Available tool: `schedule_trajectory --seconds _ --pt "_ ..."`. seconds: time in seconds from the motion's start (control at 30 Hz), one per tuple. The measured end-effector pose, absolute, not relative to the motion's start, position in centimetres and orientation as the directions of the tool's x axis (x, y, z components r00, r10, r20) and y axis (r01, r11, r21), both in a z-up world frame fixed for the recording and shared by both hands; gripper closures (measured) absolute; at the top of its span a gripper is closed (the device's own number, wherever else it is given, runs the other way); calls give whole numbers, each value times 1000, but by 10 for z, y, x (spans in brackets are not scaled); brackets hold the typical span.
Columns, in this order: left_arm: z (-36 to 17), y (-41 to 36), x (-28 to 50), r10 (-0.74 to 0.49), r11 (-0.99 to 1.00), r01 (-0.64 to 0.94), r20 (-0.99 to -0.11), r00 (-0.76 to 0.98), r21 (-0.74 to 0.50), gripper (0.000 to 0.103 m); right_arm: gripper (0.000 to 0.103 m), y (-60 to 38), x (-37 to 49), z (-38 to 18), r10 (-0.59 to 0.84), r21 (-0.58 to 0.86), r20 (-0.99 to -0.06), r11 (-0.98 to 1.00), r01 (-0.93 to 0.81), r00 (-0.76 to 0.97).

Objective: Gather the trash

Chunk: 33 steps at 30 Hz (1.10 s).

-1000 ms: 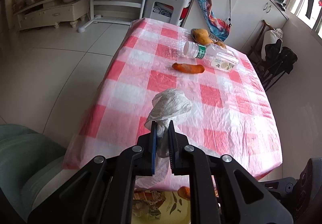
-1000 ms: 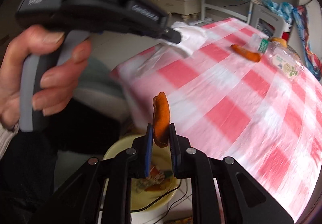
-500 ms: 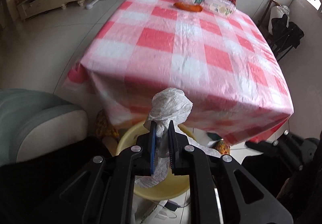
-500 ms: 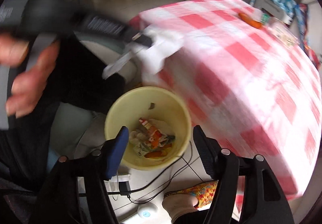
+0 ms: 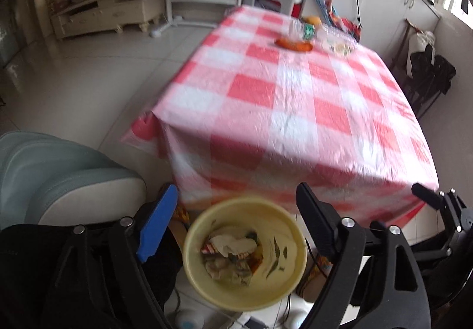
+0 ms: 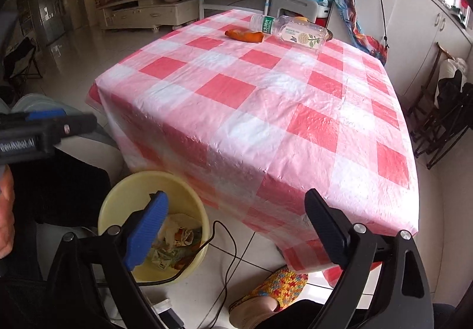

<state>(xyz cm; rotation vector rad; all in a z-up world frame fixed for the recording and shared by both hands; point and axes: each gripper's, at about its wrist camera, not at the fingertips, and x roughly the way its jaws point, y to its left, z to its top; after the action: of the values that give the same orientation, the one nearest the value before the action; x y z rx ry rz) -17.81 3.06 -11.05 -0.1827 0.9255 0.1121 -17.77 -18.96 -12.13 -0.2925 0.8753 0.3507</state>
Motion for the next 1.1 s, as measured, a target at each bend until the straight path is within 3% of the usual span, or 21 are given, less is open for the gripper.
schedule_trajectory --seconds 0.17,1.1 --pt "-99 31 -176 50 976 -193 -761 647 -100 17 13 -181 -184 -129 153 -170 -786 878 -447 599" --pt "-106 28 -172 43 976 -193 -771 635 -104 16 13 -163 -195 -133 172 -203 -784 837 -508 597"
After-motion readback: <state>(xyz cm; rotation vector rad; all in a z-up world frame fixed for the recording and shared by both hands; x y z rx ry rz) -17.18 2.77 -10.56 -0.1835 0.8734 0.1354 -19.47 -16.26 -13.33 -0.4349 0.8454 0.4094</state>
